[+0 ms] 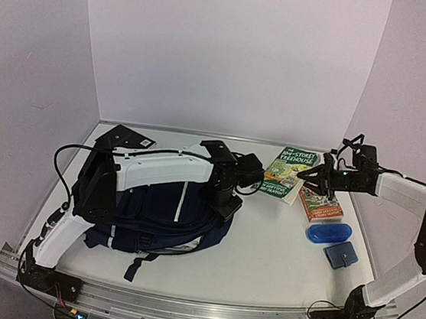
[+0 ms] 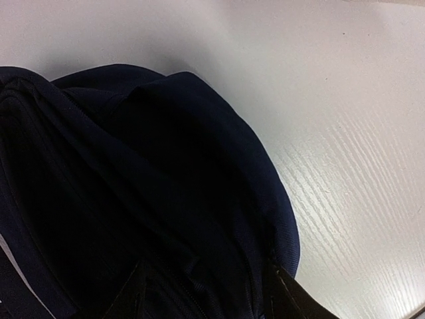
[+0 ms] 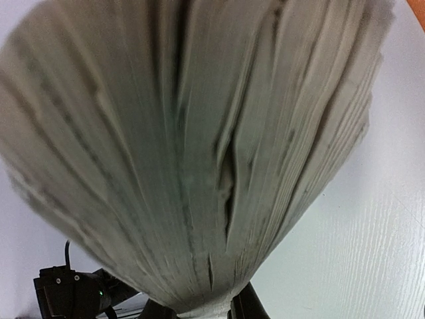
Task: Pack the student bag
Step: Place the book in the student bag.
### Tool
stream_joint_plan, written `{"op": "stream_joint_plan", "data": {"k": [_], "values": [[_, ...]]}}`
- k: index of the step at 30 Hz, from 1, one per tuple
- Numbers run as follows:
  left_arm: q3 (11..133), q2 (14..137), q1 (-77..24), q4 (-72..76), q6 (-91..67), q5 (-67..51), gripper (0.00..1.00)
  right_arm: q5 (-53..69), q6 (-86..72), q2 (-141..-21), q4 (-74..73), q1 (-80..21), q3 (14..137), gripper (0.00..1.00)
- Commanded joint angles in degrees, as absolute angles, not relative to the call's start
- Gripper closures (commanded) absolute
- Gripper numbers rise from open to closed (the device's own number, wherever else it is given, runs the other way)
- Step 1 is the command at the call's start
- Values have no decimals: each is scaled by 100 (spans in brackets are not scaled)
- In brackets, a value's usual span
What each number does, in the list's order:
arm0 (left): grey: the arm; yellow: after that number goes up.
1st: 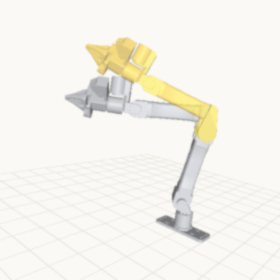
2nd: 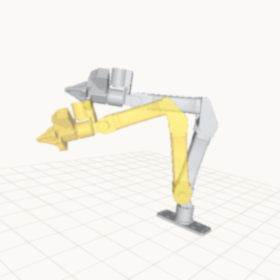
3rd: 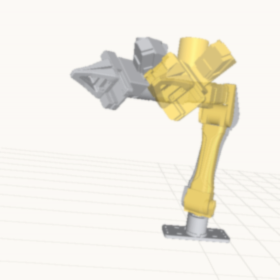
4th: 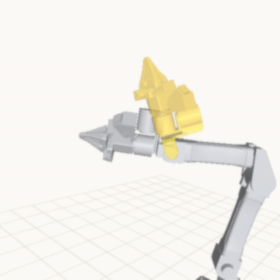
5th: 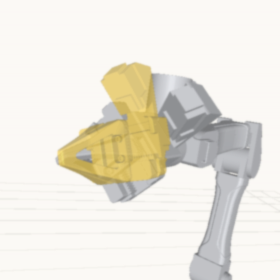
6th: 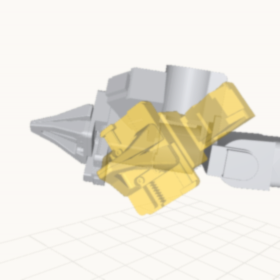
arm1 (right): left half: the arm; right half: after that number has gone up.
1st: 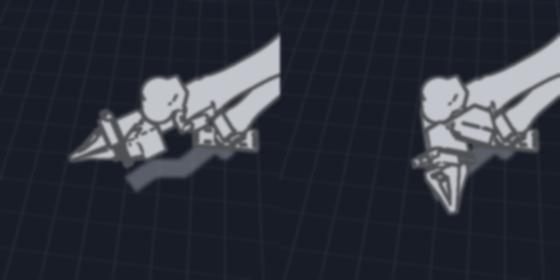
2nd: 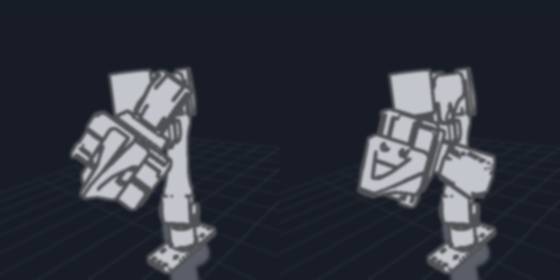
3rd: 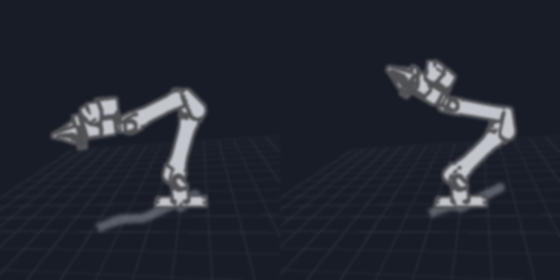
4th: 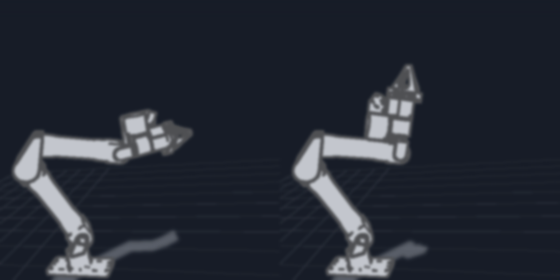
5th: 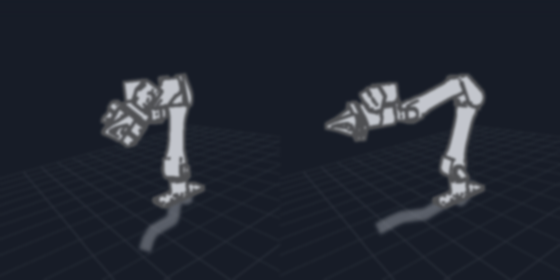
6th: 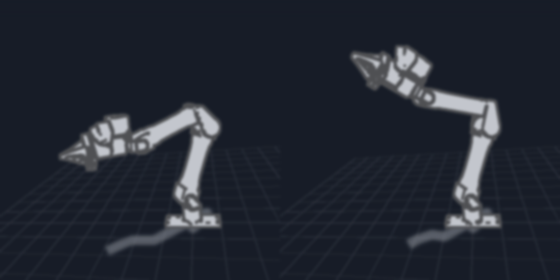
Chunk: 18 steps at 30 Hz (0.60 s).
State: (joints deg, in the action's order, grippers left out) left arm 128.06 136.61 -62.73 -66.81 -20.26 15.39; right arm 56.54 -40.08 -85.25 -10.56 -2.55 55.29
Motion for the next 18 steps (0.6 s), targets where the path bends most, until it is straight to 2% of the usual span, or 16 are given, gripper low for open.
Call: {"op": "stream_joint_plan", "data": {"k": [1,4,10,11,14,18], "values": [[13057,13981,-6283,-7406,-1935,2108,40,5828,-3832,-8244,-746,-264,5818,100],[13140,14059,-6308,-7564,-1948,2285,51,5827,-3828,-8253,-750,-266,5818,100],[13050,13640,-6310,-7458,-2111,2111,93,5851,-3785,-8232,-758,-266,5795,100],[12955,13471,-6310,-7367,-2134,2035,97,5870,-3768,-8219,-762,-265,5780,100],[12569,12744,-6308,-6900,-2156,1785,100,5968,-3737,-8189,-768,-264,5724,100],[11912,11831,-6194,-6355,-2179,1349,97,6139,-3723,-8149,-765,-279,5647,100]]}}
